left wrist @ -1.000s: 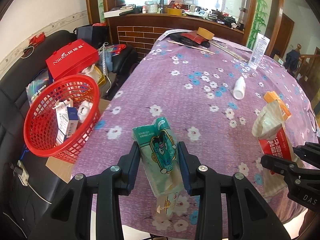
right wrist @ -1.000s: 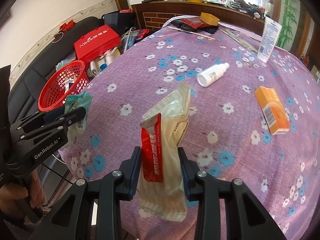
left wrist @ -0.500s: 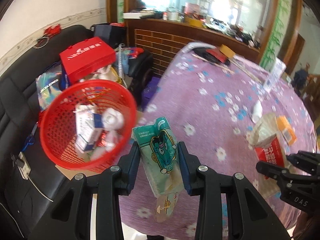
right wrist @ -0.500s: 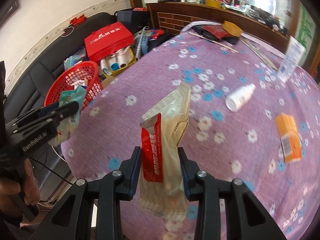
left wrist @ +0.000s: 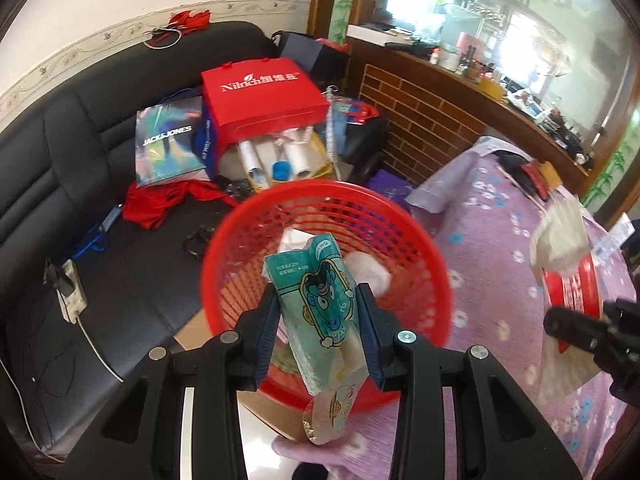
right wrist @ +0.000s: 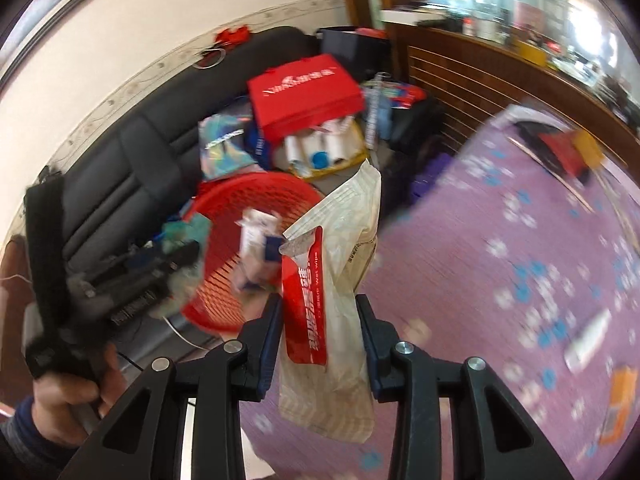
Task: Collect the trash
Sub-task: 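Open both tools over the red wastebasket to drop the tissue pack and wrapper, then move both open tools back over the table toward the remaining items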
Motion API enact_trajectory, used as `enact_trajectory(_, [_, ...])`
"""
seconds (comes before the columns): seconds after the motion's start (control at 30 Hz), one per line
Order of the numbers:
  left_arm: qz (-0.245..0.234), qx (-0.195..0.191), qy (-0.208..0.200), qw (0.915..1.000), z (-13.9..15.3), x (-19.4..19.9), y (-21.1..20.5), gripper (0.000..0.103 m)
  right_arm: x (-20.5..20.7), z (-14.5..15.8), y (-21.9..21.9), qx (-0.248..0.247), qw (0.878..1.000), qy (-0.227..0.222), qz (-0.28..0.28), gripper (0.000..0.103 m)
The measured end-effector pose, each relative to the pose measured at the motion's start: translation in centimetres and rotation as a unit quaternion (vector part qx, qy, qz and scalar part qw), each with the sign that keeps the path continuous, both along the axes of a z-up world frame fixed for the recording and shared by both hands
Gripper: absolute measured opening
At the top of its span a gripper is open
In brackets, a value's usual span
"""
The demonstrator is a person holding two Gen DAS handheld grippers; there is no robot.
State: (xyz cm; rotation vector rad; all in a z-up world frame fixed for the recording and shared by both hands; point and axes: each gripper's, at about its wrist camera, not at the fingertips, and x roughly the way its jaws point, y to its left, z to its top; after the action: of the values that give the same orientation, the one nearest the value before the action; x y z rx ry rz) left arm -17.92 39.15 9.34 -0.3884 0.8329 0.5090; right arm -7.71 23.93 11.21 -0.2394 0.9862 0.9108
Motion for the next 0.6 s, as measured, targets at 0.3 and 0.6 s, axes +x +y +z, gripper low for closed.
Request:
enact_trajectory(0.3, [0.008, -0.001, -0.003, 1.0, 0.0, 0.3, 2.9, 0.057, 2.7, -0.6, 6.6, 0.009, 1.0, 0.029, -0.003, 0.055])
enact_trajectory(0.6, [-0.025, -0.01, -0.021, 0.9994, 0.3, 0.0, -0.6, 0.072, 1.4, 0.7, 0.2, 0.04, 0.997, 0.04, -0.052, 0.059])
